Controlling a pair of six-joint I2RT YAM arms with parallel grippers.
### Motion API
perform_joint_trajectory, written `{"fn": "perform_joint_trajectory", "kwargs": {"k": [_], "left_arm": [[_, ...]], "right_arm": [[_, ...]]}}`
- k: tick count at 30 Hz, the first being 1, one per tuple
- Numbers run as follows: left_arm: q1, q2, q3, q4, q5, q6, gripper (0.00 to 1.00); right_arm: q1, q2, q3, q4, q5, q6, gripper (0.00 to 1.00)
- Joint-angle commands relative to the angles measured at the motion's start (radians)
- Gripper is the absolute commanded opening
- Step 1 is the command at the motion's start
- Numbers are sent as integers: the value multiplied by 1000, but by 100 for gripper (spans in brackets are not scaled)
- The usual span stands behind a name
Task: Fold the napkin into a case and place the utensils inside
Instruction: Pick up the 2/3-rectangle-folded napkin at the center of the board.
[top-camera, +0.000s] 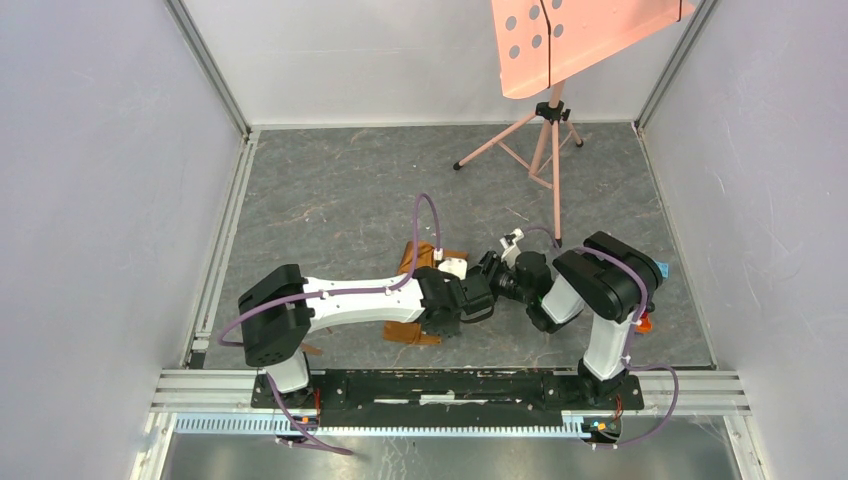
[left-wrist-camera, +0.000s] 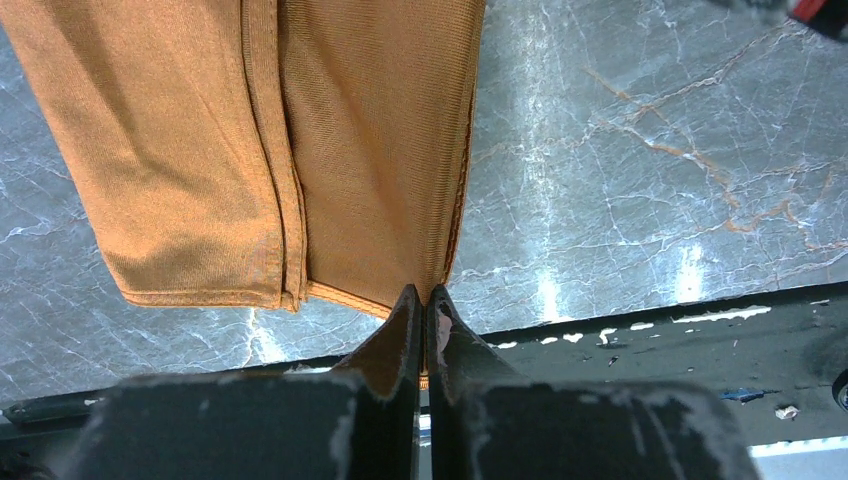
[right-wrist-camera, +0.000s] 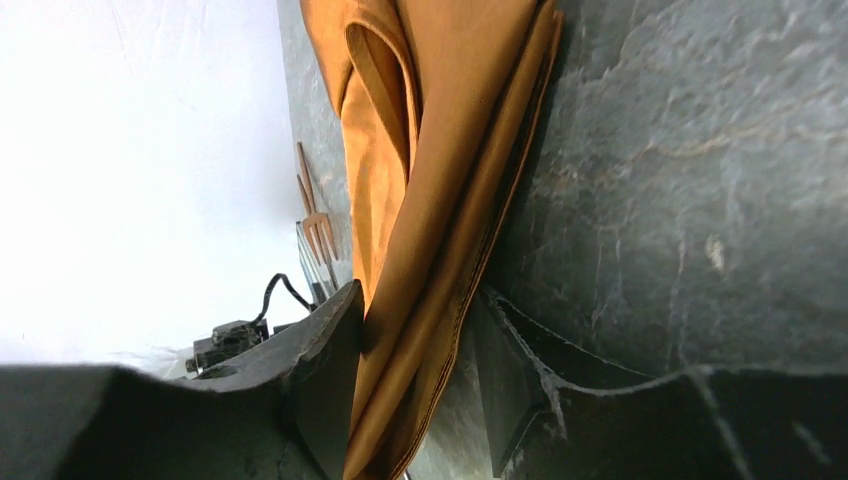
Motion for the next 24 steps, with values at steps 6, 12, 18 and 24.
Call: {"fn": "perform_joint_trajectory", "kwargs": {"k": [6, 12, 18, 24], "left_arm": [[3, -30, 2, 29, 4, 47, 2], [20, -20, 7, 74, 37, 60, 2], [65, -65, -15, 295, 194, 132, 42], [316, -277, -172, 590, 425, 164, 56]], "right_arm": [[-48, 57, 74, 14, -16, -89, 43], [-73, 59, 104, -8, -41, -143, 17], [-129, 56, 213, -202, -144, -347, 0], [-145, 53, 365, -522, -204, -580, 0]]}}
